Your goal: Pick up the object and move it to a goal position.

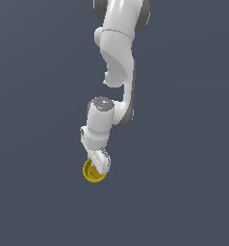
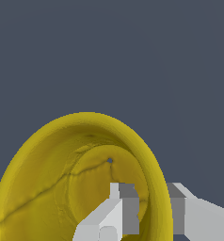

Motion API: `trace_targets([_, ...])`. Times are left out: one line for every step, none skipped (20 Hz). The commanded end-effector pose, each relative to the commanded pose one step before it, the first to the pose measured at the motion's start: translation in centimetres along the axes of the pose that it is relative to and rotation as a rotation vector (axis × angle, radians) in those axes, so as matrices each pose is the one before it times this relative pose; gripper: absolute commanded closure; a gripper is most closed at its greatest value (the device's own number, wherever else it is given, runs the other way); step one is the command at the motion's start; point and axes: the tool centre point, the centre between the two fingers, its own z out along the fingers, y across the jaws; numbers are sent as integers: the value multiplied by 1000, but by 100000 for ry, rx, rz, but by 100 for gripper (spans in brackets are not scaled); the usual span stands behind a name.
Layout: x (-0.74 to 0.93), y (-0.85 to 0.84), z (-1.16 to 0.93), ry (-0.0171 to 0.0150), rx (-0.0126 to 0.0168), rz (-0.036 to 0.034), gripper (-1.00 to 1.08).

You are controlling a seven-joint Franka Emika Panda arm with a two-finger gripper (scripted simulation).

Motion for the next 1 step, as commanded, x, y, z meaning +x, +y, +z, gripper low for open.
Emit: trace_targets([206,-256,-126,186,273,91,108])
